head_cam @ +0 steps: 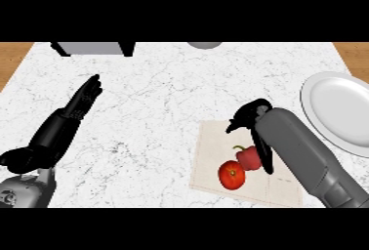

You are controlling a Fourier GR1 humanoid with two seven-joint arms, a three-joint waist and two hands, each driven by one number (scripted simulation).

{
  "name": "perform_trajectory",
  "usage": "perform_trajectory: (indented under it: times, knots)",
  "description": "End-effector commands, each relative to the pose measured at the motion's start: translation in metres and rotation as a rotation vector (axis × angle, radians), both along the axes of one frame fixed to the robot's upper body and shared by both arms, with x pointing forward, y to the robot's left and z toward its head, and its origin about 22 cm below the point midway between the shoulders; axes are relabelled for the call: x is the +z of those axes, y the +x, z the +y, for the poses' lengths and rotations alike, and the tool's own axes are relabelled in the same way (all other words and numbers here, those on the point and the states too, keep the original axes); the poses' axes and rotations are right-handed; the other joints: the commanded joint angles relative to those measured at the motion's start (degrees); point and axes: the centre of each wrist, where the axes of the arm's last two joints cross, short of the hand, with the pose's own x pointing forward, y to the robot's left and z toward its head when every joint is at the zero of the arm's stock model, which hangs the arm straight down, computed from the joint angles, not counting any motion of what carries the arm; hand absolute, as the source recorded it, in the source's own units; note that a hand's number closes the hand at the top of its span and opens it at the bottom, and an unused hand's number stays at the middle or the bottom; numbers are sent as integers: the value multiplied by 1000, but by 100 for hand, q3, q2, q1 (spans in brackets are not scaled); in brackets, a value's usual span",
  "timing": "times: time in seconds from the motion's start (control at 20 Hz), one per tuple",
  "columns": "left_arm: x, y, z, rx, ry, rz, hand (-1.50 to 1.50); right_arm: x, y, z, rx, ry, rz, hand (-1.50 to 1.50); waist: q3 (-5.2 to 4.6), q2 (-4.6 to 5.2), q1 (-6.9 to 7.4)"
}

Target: Pick the bell pepper from the placemat and place it in the plate

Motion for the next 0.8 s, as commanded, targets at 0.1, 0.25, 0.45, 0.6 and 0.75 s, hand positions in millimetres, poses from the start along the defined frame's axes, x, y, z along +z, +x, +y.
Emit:
perform_trajectory:
  times: [0.1, 0.25, 0.45, 0.6, 0.75]
  knots:
    - [0, -2, 12, 8, 29, 7, 0, -25, -20, -7, 47, -54, 65, -150, 42, 94, 0]
    - [14, 9, -6, 0, -3, 7, 0, -32, -31, 0, 129, 12, 130, 150, 49, 111, 17]
    - [3, 16, -12, -23, -15, -13, 0, -15, -25, -9, 112, 83, 8, 150, 48, 133, 41]
    - [-2, 9, -6, -8, 12, 1, 0, -15, -29, 1, 133, 79, -19, 150, 44, 115, 40]
    - [8, 8, -6, -17, 2, -23, 0, -4, 2, -75, -308, -196, -257, 150, 40, 197, 75]
